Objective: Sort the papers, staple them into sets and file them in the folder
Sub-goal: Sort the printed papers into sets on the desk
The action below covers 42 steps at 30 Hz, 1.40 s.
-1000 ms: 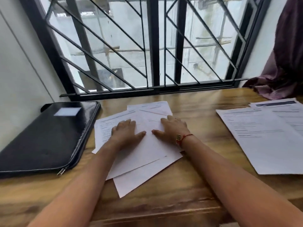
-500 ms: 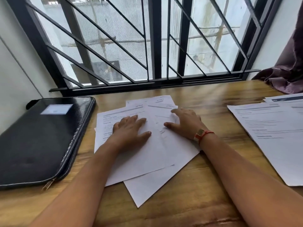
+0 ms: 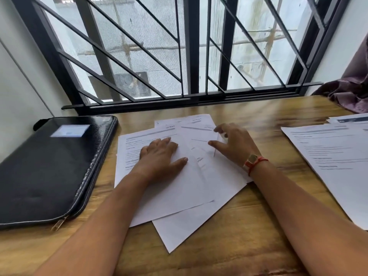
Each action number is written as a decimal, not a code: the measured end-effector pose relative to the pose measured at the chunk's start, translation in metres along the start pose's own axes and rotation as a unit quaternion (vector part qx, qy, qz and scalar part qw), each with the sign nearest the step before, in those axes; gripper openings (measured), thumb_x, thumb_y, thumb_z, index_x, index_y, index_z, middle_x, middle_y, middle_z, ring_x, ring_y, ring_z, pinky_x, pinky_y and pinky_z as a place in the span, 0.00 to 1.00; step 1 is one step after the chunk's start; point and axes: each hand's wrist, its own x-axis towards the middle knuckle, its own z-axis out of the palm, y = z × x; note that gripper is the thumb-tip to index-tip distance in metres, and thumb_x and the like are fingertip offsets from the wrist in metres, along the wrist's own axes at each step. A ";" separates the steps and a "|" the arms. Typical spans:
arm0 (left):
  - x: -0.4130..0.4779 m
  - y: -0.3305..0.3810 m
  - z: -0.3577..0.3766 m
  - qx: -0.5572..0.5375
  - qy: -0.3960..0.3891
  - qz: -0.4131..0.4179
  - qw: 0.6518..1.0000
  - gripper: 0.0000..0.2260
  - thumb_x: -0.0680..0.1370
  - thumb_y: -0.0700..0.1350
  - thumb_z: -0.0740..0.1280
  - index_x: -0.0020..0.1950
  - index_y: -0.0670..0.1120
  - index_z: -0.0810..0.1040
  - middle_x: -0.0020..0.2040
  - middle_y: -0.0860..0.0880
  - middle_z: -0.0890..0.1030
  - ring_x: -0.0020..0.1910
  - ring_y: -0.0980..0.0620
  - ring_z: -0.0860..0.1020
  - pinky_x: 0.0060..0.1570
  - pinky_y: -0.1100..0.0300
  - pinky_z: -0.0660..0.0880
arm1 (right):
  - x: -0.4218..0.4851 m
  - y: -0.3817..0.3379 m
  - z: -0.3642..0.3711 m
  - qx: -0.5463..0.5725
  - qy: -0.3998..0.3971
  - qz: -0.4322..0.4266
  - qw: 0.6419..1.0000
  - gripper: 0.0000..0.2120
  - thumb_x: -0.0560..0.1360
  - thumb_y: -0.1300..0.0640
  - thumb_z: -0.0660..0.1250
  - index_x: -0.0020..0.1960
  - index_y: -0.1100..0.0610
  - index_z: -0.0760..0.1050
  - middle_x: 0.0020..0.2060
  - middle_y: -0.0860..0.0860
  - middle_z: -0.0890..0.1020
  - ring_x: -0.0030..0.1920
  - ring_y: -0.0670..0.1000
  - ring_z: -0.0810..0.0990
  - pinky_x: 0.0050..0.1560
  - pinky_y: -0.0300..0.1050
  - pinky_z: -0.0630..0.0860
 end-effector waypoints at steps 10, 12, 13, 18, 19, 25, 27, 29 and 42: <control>0.002 -0.002 0.000 -0.014 0.027 -0.016 0.999 0.25 0.80 0.63 0.60 0.71 0.50 0.66 0.79 0.48 0.62 0.78 0.47 0.58 0.73 0.46 0.56 | -0.012 -0.026 0.004 -0.041 -0.106 0.008 0.994 0.24 0.69 0.41 0.76 0.60 0.51 0.76 0.50 0.47 0.82 0.51 0.50 0.80 0.49 0.44 0.75; 0.002 -0.002 0.000 -0.003 0.016 -0.017 1.000 0.27 0.80 0.63 0.58 0.75 0.51 0.63 0.80 0.49 0.59 0.79 0.47 0.56 0.75 0.46 0.54 | -0.014 -0.027 0.004 -0.008 -0.111 0.020 0.994 0.23 0.69 0.44 0.77 0.59 0.51 0.76 0.45 0.46 0.82 0.49 0.50 0.81 0.49 0.44 0.76; 0.002 -0.002 0.001 0.003 0.008 -0.017 1.000 0.28 0.81 0.63 0.57 0.77 0.51 0.61 0.81 0.49 0.57 0.79 0.48 0.54 0.75 0.46 0.52 | -0.014 -0.027 0.005 0.006 -0.113 0.025 0.993 0.22 0.69 0.45 0.77 0.58 0.51 0.76 0.43 0.45 0.81 0.48 0.49 0.81 0.48 0.43 0.76; 0.001 -0.001 0.001 0.013 0.000 -0.014 1.000 0.29 0.81 0.64 0.54 0.80 0.53 0.57 0.82 0.50 0.53 0.80 0.49 0.50 0.76 0.46 0.49 | -0.014 -0.027 0.007 -0.003 -0.116 0.041 0.992 0.14 0.73 0.48 0.74 0.55 0.53 0.80 0.46 0.48 0.83 0.50 0.51 0.80 0.51 0.45 0.77; 0.001 -0.001 0.001 0.015 -0.002 -0.014 1.000 0.29 0.82 0.64 0.54 0.80 0.53 0.56 0.82 0.50 0.53 0.80 0.49 0.49 0.76 0.46 0.48 | -0.014 -0.028 0.007 -0.008 -0.118 0.044 0.992 0.12 0.73 0.48 0.74 0.53 0.52 0.80 0.47 0.48 0.83 0.50 0.51 0.80 0.51 0.46 0.77; 0.001 0.000 0.002 0.016 -0.003 -0.010 1.000 0.29 0.82 0.63 0.52 0.81 0.53 0.55 0.82 0.50 0.51 0.81 0.50 0.48 0.77 0.47 0.47 | -0.016 -0.031 0.009 -0.023 -0.104 0.059 0.993 0.04 0.74 0.53 0.67 0.43 0.51 0.80 0.43 0.50 0.83 0.46 0.53 0.80 0.43 0.44 0.74; 0.001 0.000 0.002 0.014 -0.005 -0.009 1.000 0.29 0.82 0.63 0.52 0.81 0.53 0.54 0.82 0.50 0.50 0.81 0.50 0.47 0.77 0.47 0.46 | -0.017 -0.033 0.007 -0.028 -0.102 0.063 0.992 0.06 0.74 0.53 0.66 0.42 0.53 0.79 0.41 0.50 0.83 0.44 0.53 0.79 0.42 0.45 0.74; 0.002 -0.001 0.003 0.016 -0.004 -0.006 1.000 0.29 0.82 0.63 0.52 0.81 0.53 0.53 0.83 0.50 0.50 0.81 0.51 0.47 0.77 0.47 0.46 | -0.016 -0.035 0.003 -0.026 -0.086 0.067 0.994 0.09 0.74 0.52 0.65 0.41 0.56 0.79 0.38 0.51 0.82 0.41 0.53 0.79 0.40 0.46 0.75; 0.005 -0.004 0.009 0.011 0.002 0.000 1.000 0.31 0.82 0.64 0.51 0.82 0.53 0.51 0.83 0.53 0.49 0.81 0.54 0.46 0.78 0.50 0.45 | -0.003 0.002 -0.023 -0.008 -0.014 0.185 0.983 0.08 0.74 0.52 0.64 0.38 0.53 0.76 0.37 0.50 0.81 0.41 0.55 0.79 0.39 0.43 0.69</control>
